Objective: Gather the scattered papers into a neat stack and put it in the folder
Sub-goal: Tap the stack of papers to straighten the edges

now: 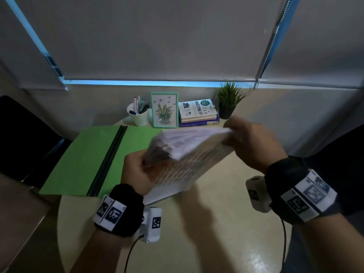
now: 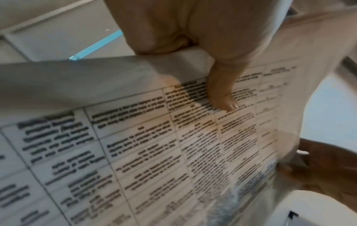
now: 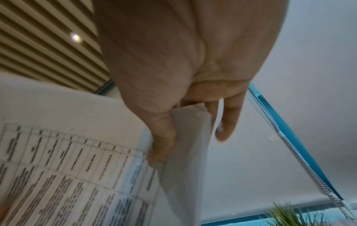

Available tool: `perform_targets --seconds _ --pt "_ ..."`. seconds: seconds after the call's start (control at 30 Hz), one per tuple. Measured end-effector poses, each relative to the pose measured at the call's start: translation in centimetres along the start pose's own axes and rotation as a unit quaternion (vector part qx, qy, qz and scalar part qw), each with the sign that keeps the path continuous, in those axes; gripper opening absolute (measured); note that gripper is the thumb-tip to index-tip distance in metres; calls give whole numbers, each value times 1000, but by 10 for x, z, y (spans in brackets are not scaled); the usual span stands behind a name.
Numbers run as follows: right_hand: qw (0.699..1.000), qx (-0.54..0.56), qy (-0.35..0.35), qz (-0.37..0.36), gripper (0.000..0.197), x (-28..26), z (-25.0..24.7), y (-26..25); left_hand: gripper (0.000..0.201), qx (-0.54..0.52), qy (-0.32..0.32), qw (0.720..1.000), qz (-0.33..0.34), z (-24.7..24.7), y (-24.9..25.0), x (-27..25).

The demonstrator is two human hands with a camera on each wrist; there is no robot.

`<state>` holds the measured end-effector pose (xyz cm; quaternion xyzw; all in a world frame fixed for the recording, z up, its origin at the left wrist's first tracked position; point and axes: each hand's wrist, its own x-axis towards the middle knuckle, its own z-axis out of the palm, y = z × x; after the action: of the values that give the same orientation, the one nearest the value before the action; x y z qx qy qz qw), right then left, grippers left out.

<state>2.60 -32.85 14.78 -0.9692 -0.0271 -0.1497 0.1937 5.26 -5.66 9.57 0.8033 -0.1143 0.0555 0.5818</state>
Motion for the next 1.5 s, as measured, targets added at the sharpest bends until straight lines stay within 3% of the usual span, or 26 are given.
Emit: perform_targets --seconds 0.1,0.17,0.2,0.27,0.3,0.37,0.43,0.57,0.63,0.7,0.8,0.87,0.93,1.0,1.1,1.27,1.33,1.4,1.43,1.5 --pt "975 194 85 62 102 -3 -4 1 14 -82 57 994 -36 -9 -2 0" --pt "926 357 39 114 123 -9 6 2 13 -130 54 989 -41 -12 -1 -1" --pt "899 420 -7 126 116 -12 13 1 19 -140 49 988 -39 -12 1 -1" --pt "859 491 -79 118 65 -18 25 -10 32 -160 45 986 -32 -10 5 2" --pt "855 501 -69 116 42 -22 30 -18 34 -166 47 984 -32 -9 3 4" --pt "851 510 -15 123 27 -32 46 -23 33 -137 53 988 -38 -7 -4 6" --pt "860 491 18 134 29 -48 68 -17 30 -83 15 993 -79 -4 -13 5" --pt "895 414 -13 166 28 -79 109 -8 17 14 -65 978 -199 9 -45 -3" --pt "911 380 -38 156 33 -84 119 -11 28 20 -72 958 -276 12 -57 -1" --pt "909 381 -24 169 30 -81 128 -8 29 44 -73 958 -274 13 -60 6" --pt "882 426 -5 201 15 -71 130 -7 19 -7 -34 970 -239 11 -57 19" --pt "872 450 -45 188 19 -57 121 -9 37 -21 -47 970 -238 7 -61 33" --pt "852 477 -95 196 20 -44 114 -5 70 22 -99 960 -262 3 -65 50" --pt "835 489 -142 211 23 -35 114 6 83 36 -148 945 -290 2 -72 63" --pt "816 490 -177 249 26 -33 129 20 80 24 -190 925 -328 7 -83 66" --pt "758 524 -229 314 48 -48 157 31 45 4 -191 924 -330 15 -118 46" --pt "732 545 -233 334 53 -57 160 35 39 66 -154 933 -318 7 -141 40" --pt "718 554 -229 353 44 -64 160 39 37 181 -126 927 -302 -9 -171 33" --pt "714 555 -224 363 41 -68 158 43 42 264 -145 909 -289 -19 -187 28" --pt "710 559 -211 373 41 -72 152 48 56 421 -221 839 -266 -34 -215 15"
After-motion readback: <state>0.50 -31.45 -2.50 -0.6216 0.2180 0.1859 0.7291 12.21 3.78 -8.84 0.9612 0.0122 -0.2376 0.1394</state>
